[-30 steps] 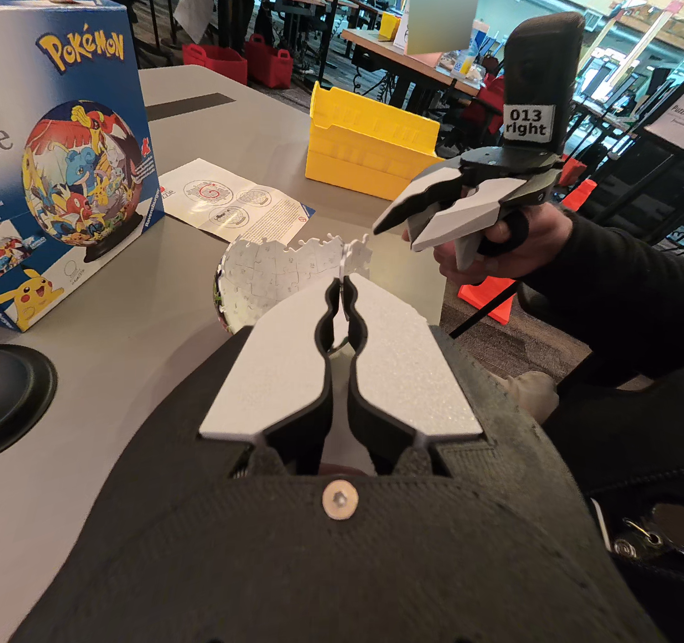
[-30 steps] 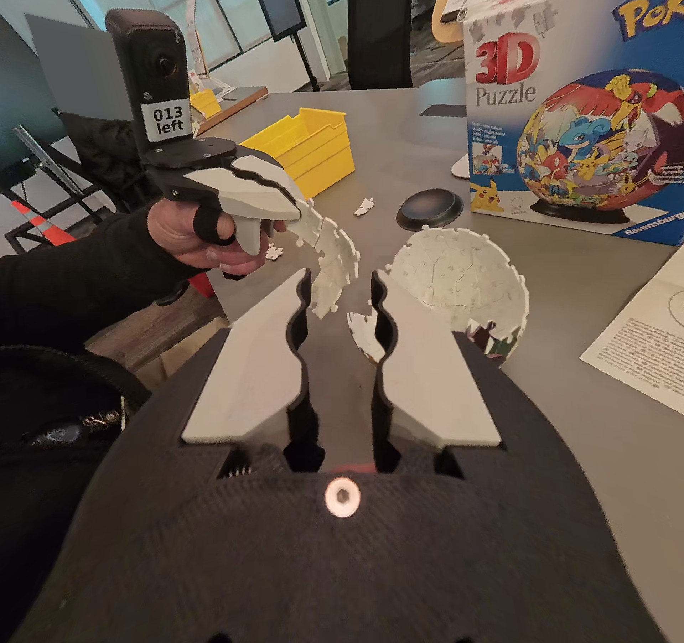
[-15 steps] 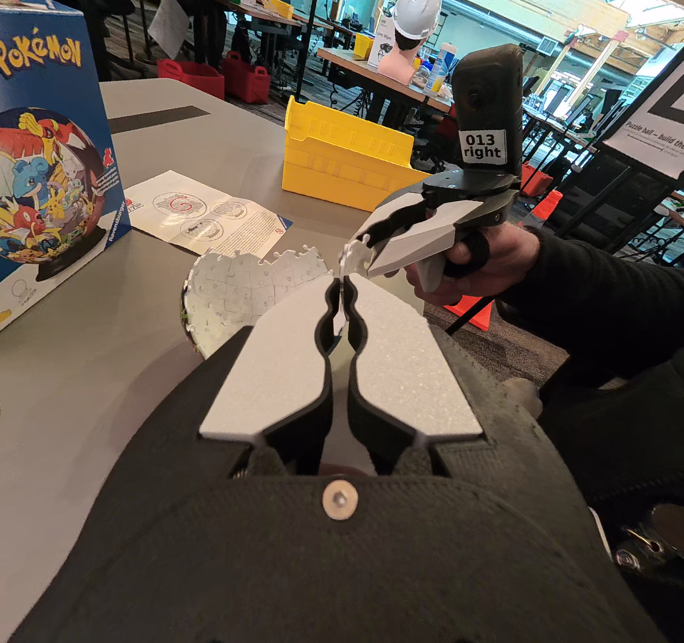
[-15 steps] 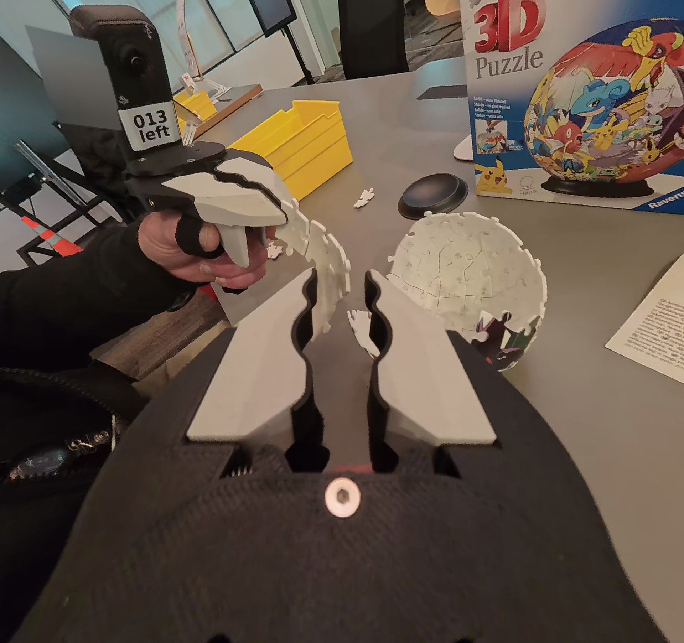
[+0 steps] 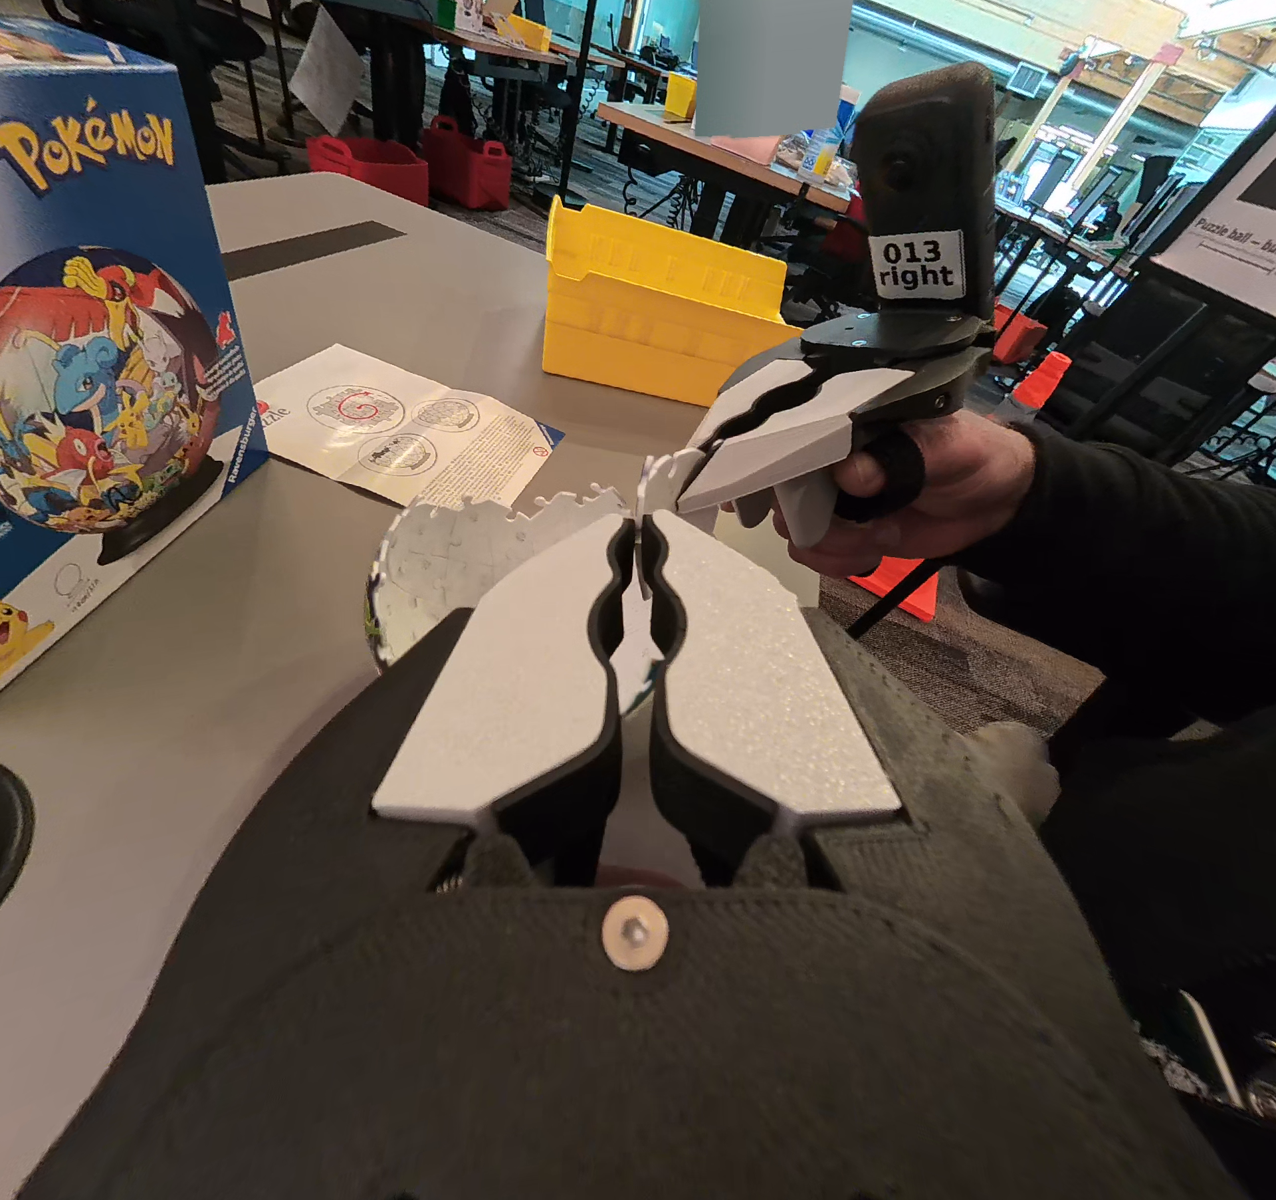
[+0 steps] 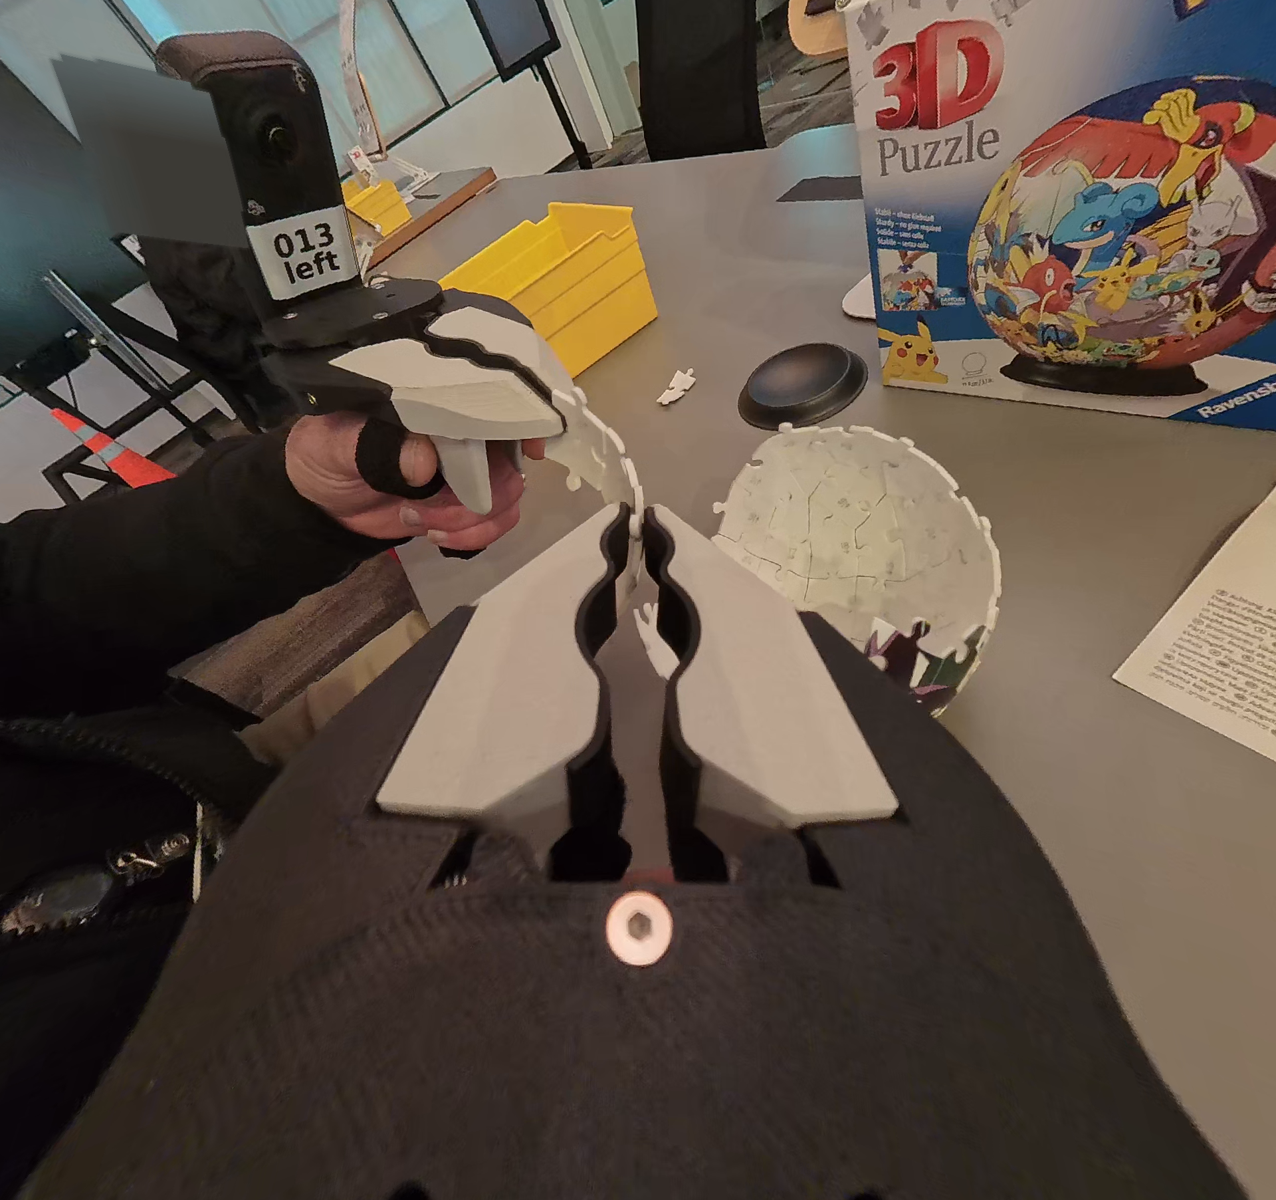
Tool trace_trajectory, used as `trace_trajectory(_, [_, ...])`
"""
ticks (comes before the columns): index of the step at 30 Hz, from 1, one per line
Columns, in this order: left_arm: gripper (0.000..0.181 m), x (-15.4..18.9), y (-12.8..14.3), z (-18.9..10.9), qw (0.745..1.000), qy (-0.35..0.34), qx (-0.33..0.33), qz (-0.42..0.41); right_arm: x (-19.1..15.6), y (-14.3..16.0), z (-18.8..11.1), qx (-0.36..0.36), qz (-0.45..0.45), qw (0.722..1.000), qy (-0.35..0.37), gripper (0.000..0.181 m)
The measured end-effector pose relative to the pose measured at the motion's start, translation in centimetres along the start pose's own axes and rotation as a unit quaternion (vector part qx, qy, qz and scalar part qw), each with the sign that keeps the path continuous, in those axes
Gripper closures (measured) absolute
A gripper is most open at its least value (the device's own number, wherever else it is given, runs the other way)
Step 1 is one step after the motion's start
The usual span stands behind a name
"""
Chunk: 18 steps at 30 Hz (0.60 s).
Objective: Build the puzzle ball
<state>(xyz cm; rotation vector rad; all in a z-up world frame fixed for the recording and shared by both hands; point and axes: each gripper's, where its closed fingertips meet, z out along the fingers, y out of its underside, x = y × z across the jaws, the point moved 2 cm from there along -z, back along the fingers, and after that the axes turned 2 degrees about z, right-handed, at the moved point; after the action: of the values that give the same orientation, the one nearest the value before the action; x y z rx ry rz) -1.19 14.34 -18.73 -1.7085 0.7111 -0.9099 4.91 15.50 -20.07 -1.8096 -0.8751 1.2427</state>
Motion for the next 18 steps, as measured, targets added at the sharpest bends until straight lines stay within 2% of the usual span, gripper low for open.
trace_trajectory(11, [0.179, -0.61, -0.46, 0.70, 1.000, 0.014, 0.012, -0.007, 0.54, -0.45, -0.19, 0.012, 0.028, 0.999, -0.015, 0.180])
trace_trajectory(18, [0.164, -0.58, -0.72, 0.64, 1.000, 0.018, 0.023, -0.008, 0.79, -0.79, -0.40, 0.014, 0.030, 0.999, -0.018, 0.180])
